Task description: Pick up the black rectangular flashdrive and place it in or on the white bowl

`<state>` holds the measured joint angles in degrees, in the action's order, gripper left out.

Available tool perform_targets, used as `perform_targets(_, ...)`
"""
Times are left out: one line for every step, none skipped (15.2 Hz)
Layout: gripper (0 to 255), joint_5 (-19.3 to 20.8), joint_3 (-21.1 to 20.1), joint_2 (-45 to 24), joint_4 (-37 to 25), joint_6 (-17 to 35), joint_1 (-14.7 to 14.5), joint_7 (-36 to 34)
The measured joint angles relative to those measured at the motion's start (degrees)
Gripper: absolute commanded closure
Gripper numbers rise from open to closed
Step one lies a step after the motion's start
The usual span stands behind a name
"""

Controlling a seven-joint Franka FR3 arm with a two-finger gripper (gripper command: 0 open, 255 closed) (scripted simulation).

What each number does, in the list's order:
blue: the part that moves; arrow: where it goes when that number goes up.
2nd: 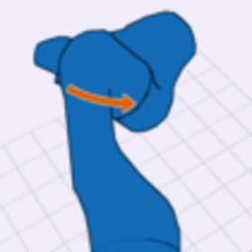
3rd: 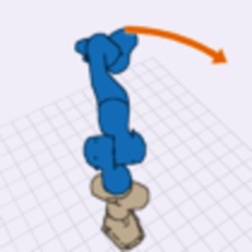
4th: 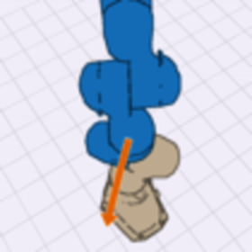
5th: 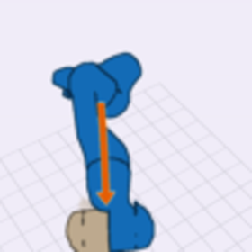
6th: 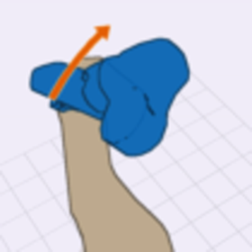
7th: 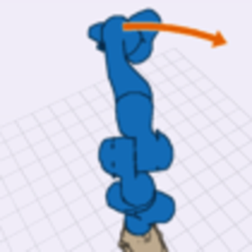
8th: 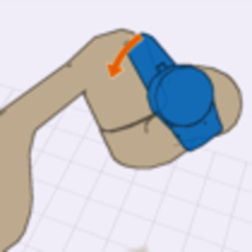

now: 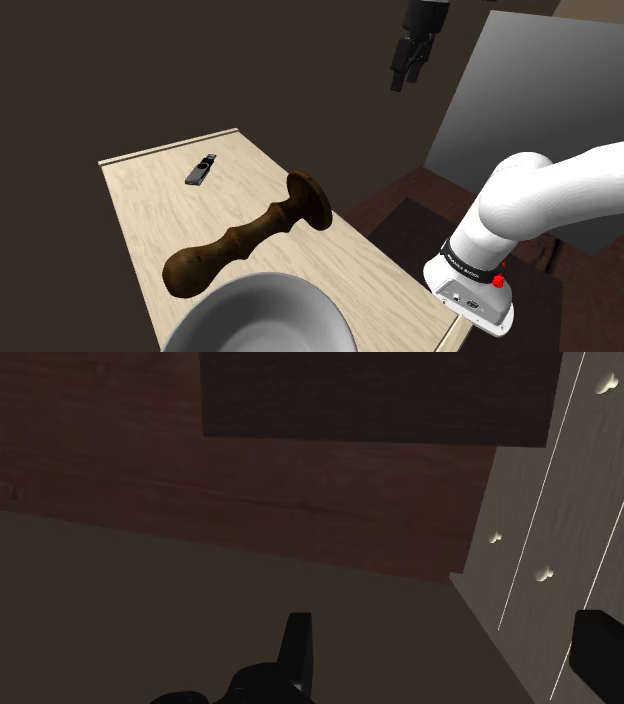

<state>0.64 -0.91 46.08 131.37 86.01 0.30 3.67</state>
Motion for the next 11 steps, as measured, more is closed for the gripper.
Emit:
perform_targets(0,0.0,0.0,0.0,0.0,0.0,0.0,0.0)
perform_targets(0,-0.5,-0.7,0.2,0.2,0.0,0.0,-1.1)
perform_targets(0,-1.5,-2.0,0.5,0.8,0.3,0.0,-3.1)
perform_targets(0,-2.4,-3.3,0.6,1.5,0.9,0.0,-5.2)
perform_targets(0,-3.4,-4.8,0.5,1.5,1.1,0.1,-7.6)
perform_targets(0,-4.4,-6.2,0.1,1.5,1.6,0.2,-10.0)
perform_targets(0,-5.3,-7.5,0.0,1.8,2.0,0.3,-12.3)
perform_targets(0,-6.3,-8.9,-0.3,1.9,2.4,0.4,-14.6)
perform_targets(0,-7.4,-10.7,-1.6,0.9,2.9,0.5,-17.3)
perform_targets(0,-8.5,-12.4,-1.9,1.1,3.5,0.5,-20.0)
perform_targets(0,-9.4,-13.9,-2.7,0.7,4.1,0.7,-22.5)
